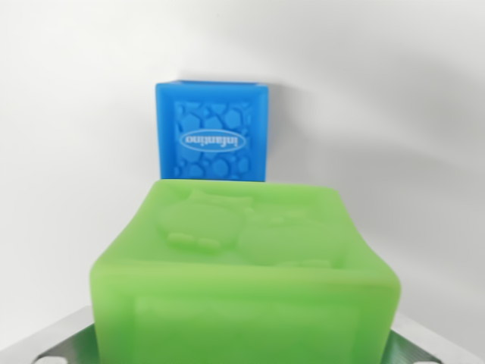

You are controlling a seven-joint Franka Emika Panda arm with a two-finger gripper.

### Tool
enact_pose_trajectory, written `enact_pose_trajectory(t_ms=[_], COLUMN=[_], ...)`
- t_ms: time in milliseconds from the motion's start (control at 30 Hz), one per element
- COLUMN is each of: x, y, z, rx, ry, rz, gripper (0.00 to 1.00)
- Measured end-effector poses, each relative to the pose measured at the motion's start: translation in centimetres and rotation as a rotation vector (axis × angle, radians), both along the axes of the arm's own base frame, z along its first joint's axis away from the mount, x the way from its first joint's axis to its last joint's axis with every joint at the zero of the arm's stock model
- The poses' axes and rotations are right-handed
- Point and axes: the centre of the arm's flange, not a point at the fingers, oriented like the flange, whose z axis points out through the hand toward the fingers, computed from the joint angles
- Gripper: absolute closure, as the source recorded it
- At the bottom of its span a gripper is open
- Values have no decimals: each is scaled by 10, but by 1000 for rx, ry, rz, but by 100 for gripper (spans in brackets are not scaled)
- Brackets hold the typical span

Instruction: Stack cube

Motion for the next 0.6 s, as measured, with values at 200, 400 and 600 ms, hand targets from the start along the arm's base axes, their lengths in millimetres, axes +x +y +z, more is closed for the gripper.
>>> enact_pose_trajectory(t_ms=[200, 400, 600], x=[6, 12, 14], y=[10, 19, 24], z=[0, 0, -7], rx=[0, 1, 0], ry=[0, 0, 4], rz=[1, 1, 3], gripper=[100, 100, 100])
